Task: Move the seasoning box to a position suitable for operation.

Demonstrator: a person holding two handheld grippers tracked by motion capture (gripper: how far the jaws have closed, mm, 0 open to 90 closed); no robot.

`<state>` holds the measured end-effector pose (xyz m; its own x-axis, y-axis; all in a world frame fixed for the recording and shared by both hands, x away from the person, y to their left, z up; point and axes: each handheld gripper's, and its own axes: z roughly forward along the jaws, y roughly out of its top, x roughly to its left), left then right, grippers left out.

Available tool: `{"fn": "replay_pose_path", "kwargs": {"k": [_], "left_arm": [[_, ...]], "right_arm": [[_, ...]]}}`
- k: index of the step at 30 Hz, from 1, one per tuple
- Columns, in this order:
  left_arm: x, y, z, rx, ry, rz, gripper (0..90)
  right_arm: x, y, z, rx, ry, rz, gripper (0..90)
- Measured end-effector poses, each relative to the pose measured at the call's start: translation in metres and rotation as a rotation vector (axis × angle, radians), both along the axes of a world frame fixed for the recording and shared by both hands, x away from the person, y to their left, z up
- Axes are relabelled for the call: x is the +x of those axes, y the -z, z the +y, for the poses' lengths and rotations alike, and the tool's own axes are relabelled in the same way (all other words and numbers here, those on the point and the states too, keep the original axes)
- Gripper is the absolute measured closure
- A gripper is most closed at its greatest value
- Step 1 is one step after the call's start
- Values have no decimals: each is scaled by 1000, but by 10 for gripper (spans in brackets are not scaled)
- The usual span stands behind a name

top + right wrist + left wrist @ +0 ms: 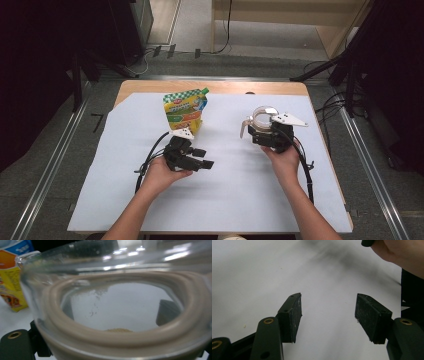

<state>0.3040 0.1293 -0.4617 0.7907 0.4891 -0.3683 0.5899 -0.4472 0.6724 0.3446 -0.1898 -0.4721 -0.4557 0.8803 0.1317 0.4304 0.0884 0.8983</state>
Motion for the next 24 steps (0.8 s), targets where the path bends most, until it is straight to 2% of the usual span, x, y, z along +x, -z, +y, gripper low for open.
{"fn": "replay_pose_path", "kwargs": {"k": [2,3,8,19,24], "left_arm": [[-1,0,-1,1,4,-3,392],[-1,0,-1,1,4,-3,392],[0,1,-1,6,6,-9,394],[-1,-2,2,3,1,-15,396],[0,-3,6,6,-14,-23,395]], "right_arm": [[-10,-3,1,-8,-31,1,111],[-10,-3,1,-8,-31,1,111],[-29,-2,1,-13,-81,-24,112],[-41,4,14,-3,-143,-16,113],[-44,9,23,11,-195,11,114]]}}
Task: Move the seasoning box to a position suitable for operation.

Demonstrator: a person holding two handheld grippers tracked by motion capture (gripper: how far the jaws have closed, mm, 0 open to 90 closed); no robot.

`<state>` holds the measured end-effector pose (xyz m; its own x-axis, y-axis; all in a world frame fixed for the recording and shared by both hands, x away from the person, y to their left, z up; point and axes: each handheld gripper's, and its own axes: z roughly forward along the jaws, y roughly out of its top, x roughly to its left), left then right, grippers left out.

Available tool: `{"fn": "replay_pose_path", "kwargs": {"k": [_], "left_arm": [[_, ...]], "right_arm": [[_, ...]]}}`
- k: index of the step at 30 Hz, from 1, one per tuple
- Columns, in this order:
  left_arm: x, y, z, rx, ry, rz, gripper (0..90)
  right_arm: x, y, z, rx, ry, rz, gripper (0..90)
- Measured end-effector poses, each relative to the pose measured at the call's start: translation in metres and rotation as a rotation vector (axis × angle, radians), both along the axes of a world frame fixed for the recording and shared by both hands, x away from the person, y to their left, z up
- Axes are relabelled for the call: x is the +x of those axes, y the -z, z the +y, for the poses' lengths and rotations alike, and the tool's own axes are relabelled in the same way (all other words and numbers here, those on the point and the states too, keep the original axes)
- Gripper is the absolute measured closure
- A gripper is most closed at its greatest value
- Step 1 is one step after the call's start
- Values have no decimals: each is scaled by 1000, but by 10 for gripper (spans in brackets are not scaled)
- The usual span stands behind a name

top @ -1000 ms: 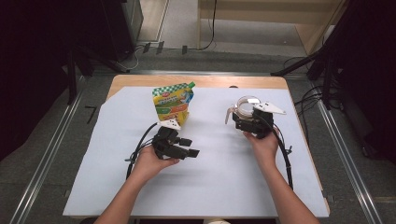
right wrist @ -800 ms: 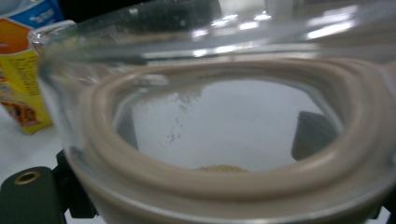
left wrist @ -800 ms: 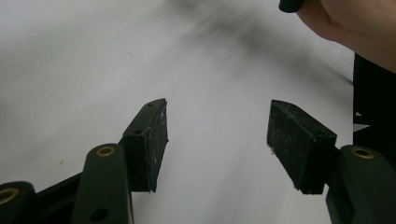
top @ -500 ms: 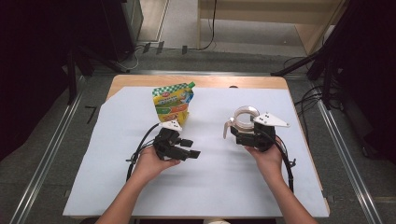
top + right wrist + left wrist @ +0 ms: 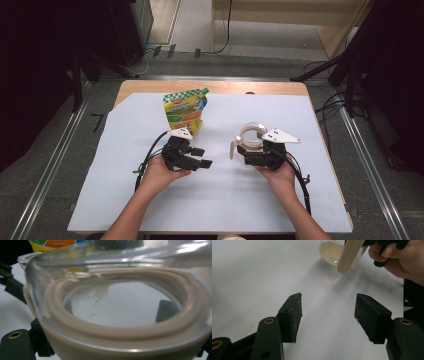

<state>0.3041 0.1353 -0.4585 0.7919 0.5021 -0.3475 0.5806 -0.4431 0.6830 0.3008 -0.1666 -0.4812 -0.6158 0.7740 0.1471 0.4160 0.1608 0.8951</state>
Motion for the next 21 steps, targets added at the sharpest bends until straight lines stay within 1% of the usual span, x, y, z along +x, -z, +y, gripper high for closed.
{"fn": "replay_pose_path", "kwargs": {"k": [1,3,4,6,8,9,13,15,16,17,18,19,21], "left_arm": [[1,0,1,9,-7,-9,396],[1,0,2,15,-10,-11,396],[2,1,3,16,-11,-10,397],[2,1,4,17,-14,-10,397],[3,0,6,16,-19,-12,397],[3,0,7,15,-22,-13,397],[5,0,9,22,-20,-18,399],[6,0,11,19,-23,-14,400],[7,0,12,6,-26,-3,401],[8,-2,15,-20,-33,10,401],[8,-2,15,-20,-33,10,401],[8,-4,16,-9,-41,1,401],[9,-7,17,-15,-45,-9,401]], "right_arm": [[-1,3,4,4,-27,15,114],[-1,3,6,2,-35,15,114],[-4,5,12,-3,-59,10,114],[-6,6,17,-3,-79,8,115],[-7,7,20,-6,-87,9,115],[-9,8,26,-2,-101,15,115],[-10,11,33,0,-111,19,115],[-11,13,39,-6,-126,18,116],[-12,14,42,-10,-131,18,116],[-13,16,47,-25,-144,13,116],[-13,16,47,-25,-144,13,116],[-13,17,50,-29,-150,10,116],[-13,22,56,-37,-171,26,116]]}}
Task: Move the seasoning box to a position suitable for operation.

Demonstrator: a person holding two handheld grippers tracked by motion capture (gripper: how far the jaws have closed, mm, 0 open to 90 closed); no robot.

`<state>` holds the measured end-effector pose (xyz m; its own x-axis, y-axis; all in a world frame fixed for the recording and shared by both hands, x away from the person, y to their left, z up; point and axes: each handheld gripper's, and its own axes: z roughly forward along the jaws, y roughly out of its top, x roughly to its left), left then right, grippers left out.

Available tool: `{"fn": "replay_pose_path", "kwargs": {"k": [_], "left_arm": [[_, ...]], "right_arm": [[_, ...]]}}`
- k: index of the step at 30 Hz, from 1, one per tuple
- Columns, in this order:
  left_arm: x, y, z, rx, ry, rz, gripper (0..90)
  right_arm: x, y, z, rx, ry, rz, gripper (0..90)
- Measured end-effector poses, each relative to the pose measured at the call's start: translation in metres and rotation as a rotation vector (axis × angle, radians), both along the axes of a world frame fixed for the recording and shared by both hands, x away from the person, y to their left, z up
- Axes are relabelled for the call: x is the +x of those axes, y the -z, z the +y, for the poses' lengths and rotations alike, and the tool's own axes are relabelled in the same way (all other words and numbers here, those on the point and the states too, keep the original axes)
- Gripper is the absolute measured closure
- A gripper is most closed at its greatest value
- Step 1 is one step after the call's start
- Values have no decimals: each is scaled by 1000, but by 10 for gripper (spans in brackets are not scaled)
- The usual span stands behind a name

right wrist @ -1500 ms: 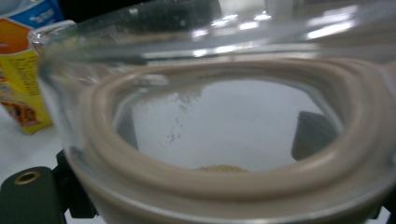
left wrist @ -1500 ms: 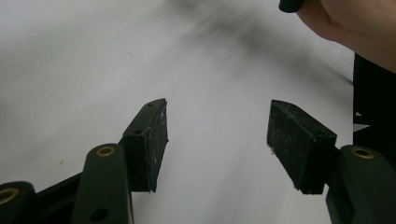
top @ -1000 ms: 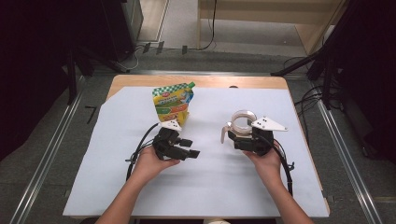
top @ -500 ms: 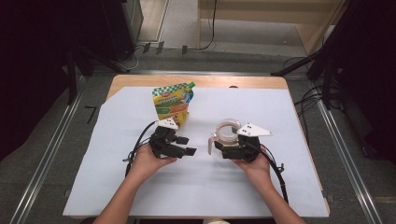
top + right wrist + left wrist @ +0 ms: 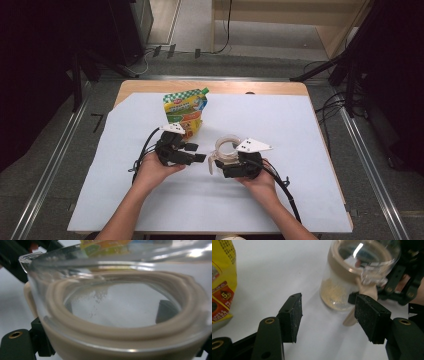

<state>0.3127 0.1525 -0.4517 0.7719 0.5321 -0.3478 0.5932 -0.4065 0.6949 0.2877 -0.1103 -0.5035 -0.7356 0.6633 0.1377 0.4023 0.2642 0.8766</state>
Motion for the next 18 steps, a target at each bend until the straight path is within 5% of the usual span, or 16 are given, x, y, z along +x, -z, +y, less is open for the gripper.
{"fn": "replay_pose_path", "kwargs": {"k": [3,18], "left_arm": [[1,1,0,8,-2,-4,401],[-3,1,-7,-4,20,-4,401]], "right_arm": [[-3,1,3,-15,-4,-30,116],[-13,7,-5,-40,-30,-29,108]]}}
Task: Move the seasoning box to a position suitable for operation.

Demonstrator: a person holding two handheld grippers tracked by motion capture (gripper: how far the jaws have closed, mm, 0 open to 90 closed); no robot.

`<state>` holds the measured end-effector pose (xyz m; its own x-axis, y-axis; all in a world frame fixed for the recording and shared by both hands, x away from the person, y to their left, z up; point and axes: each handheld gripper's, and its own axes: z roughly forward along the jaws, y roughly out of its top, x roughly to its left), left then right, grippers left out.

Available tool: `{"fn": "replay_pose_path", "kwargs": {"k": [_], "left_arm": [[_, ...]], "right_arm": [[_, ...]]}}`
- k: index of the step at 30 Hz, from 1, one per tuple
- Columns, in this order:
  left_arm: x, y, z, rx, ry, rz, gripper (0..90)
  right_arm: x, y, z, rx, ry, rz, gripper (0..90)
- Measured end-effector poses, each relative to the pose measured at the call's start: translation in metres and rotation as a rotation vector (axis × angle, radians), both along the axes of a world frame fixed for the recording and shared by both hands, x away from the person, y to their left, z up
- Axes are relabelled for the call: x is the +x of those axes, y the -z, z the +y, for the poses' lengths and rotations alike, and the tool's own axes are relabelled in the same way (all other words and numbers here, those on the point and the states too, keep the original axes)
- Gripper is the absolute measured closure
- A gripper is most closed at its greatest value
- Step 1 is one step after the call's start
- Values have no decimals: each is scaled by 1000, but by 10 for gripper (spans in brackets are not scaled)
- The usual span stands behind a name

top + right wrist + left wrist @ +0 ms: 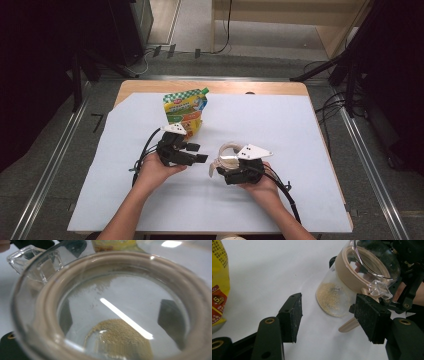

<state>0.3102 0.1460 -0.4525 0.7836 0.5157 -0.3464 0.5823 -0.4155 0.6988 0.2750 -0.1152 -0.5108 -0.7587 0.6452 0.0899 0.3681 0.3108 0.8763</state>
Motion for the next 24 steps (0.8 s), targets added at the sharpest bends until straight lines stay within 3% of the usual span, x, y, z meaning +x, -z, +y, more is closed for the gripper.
{"fn": "replay_pose_path", "kwargs": {"k": [11,12,17,21,24], "left_arm": [[-1,-1,0,15,0,-9,400],[-1,-1,0,15,1,-8,400],[-2,-1,-2,17,3,-8,400],[-3,-1,-2,20,4,-11,400],[-3,-1,-2,22,6,-10,400]], "right_arm": [[-4,-5,-5,-46,-4,37,102],[-7,-5,-11,-56,-27,38,81],[-12,-7,-19,-46,-28,72,80],[-16,-10,-23,-47,-27,72,80],[-18,-12,-29,-53,2,98,84]]}}
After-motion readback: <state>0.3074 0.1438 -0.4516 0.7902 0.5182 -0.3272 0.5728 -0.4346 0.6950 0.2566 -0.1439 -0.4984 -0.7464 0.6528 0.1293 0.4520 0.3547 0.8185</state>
